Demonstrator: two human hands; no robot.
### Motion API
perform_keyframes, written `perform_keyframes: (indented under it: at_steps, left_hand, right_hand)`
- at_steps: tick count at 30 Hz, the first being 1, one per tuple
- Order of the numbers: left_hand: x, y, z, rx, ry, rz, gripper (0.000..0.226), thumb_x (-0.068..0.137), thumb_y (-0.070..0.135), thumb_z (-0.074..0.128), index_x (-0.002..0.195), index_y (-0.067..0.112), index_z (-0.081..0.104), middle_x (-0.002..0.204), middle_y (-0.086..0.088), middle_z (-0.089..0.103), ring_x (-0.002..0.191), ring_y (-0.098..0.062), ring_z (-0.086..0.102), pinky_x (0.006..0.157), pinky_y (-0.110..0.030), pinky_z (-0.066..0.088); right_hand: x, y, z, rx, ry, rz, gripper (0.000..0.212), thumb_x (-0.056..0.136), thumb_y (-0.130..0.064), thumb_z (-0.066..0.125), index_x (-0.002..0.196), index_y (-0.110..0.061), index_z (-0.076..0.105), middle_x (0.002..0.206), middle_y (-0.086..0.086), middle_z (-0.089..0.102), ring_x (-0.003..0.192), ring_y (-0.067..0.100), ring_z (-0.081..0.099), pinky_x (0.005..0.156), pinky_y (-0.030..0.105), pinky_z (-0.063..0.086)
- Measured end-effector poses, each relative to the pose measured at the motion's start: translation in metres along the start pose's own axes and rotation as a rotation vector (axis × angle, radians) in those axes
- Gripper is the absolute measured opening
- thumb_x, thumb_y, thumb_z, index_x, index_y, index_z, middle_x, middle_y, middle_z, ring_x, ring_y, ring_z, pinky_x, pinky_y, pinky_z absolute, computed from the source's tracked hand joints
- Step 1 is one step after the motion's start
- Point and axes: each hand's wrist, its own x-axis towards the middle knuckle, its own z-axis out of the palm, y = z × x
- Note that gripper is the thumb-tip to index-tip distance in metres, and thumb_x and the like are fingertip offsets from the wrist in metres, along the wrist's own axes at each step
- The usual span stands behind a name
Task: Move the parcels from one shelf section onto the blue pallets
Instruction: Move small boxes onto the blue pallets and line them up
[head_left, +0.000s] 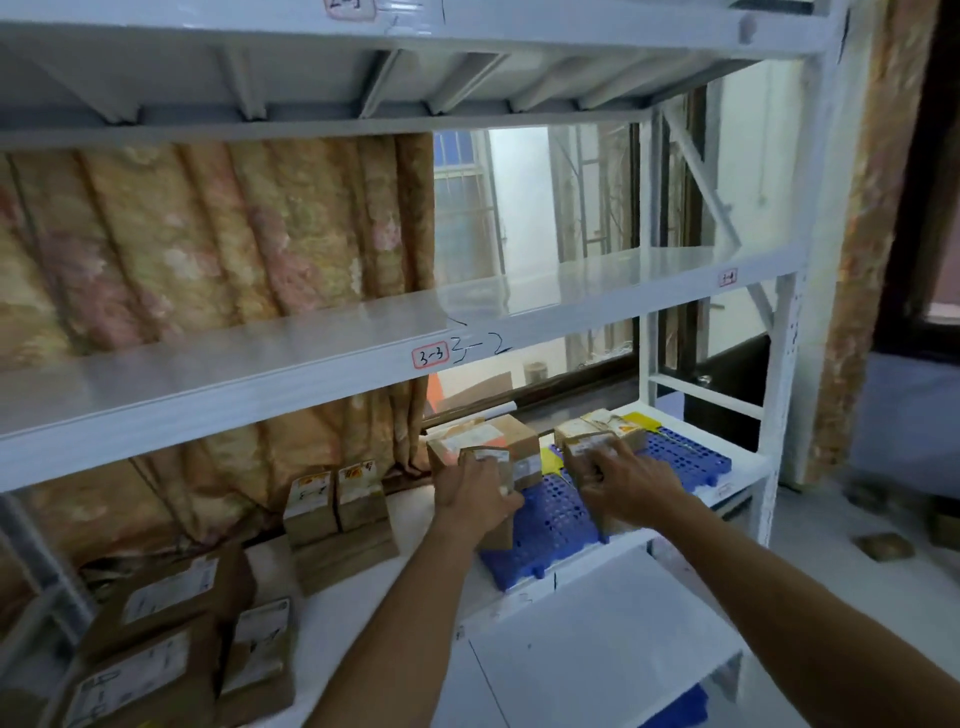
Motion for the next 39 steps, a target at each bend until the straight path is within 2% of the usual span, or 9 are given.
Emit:
perform_keyframes:
  at_steps: [5,8,12,16,22,28,30,34,39]
  left_hand:
    - [-0.001,0.059,0.023,0.009,-0.012,-0.029,0.063,0.084,0.06,0.054,0.133,0.021,0.054,0.135,-0.008,0.052,0.117,-0.029,0.054,0.09,-0.038,0.045]
    - [-0.002,0.081,0.038,0.023,0.015,-0.058,0.056,0.085,0.058,0.055,0.125,0.02,0.06,0.13,-0.006,0.058,0.11,-0.026,0.059,0.083,-0.035,0.049]
    - [-0.006,0.091,0.057,-0.014,0.0,-0.117,0.045,0.084,0.054,0.057,0.114,0.02,0.063,0.118,-0.003,0.064,0.101,-0.024,0.064,0.076,-0.033,0.052]
    - [-0.001,0.08,0.072,-0.064,-0.027,-0.167,0.045,0.084,0.054,0.056,0.116,0.023,0.06,0.12,-0.003,0.061,0.104,-0.026,0.064,0.076,-0.032,0.047]
    - [0.015,0.051,0.108,-0.131,-0.023,-0.244,0.042,0.081,0.057,0.054,0.109,0.027,0.061,0.116,0.001,0.063,0.101,-0.024,0.064,0.075,-0.032,0.048]
    - [0.046,0.02,0.123,-0.148,-0.028,-0.28,0.046,0.083,0.06,0.056,0.112,0.024,0.059,0.124,0.0,0.059,0.107,-0.024,0.061,0.079,-0.035,0.05]
    - [0.059,0.012,0.12,-0.13,-0.035,-0.285,0.047,0.084,0.059,0.058,0.113,0.022,0.059,0.126,-0.002,0.056,0.108,-0.025,0.059,0.078,-0.035,0.047]
    - [0.076,0.002,0.121,-0.125,-0.022,-0.322,0.041,0.087,0.055,0.058,0.108,0.02,0.059,0.117,-0.006,0.06,0.1,-0.027,0.06,0.069,-0.032,0.038]
    - [0.076,0.005,0.151,-0.097,-0.062,-0.287,0.039,0.084,0.051,0.059,0.112,0.024,0.059,0.125,-0.002,0.057,0.107,-0.025,0.059,0.079,-0.035,0.048]
  right_hand:
    - [-0.017,0.066,0.005,-0.049,-0.036,-0.012,0.058,0.088,-0.063,0.047,0.136,-0.031,0.042,0.144,0.004,0.04,0.111,0.031,0.059,0.086,0.042,0.045]
    - [-0.021,0.095,0.011,-0.085,-0.042,-0.064,0.055,0.09,-0.063,0.046,0.133,-0.029,0.044,0.141,0.003,0.041,0.11,0.03,0.058,0.084,0.041,0.045]
    - [-0.014,0.116,0.028,-0.034,-0.099,-0.044,0.053,0.088,-0.062,0.048,0.13,-0.029,0.045,0.139,0.003,0.041,0.11,0.03,0.057,0.081,0.041,0.044]
    - [0.002,0.109,0.048,-0.011,-0.106,-0.074,0.05,0.088,-0.06,0.051,0.126,-0.028,0.047,0.136,0.005,0.042,0.104,0.03,0.06,0.081,0.043,0.049]
    - [0.029,0.079,0.089,-0.058,-0.152,-0.172,0.052,0.092,-0.059,0.049,0.132,-0.027,0.043,0.142,0.007,0.038,0.107,0.033,0.058,0.08,0.039,0.042]
    - [0.057,0.068,0.111,-0.086,-0.192,-0.269,0.052,0.09,-0.059,0.047,0.131,-0.028,0.042,0.141,0.005,0.037,0.103,0.031,0.057,0.075,0.038,0.041]
    - [0.071,0.068,0.108,-0.099,-0.192,-0.274,0.052,0.091,-0.059,0.047,0.133,-0.028,0.041,0.142,0.005,0.036,0.104,0.03,0.057,0.077,0.039,0.044]
    - [0.092,0.069,0.109,-0.072,-0.206,-0.238,0.056,0.09,-0.061,0.048,0.134,-0.026,0.042,0.142,0.007,0.036,0.109,0.033,0.055,0.087,0.046,0.047]
    - [0.113,0.061,0.121,-0.075,-0.194,-0.321,0.058,0.089,-0.061,0.049,0.131,-0.022,0.045,0.14,0.008,0.037,0.107,0.031,0.056,0.081,0.043,0.045]
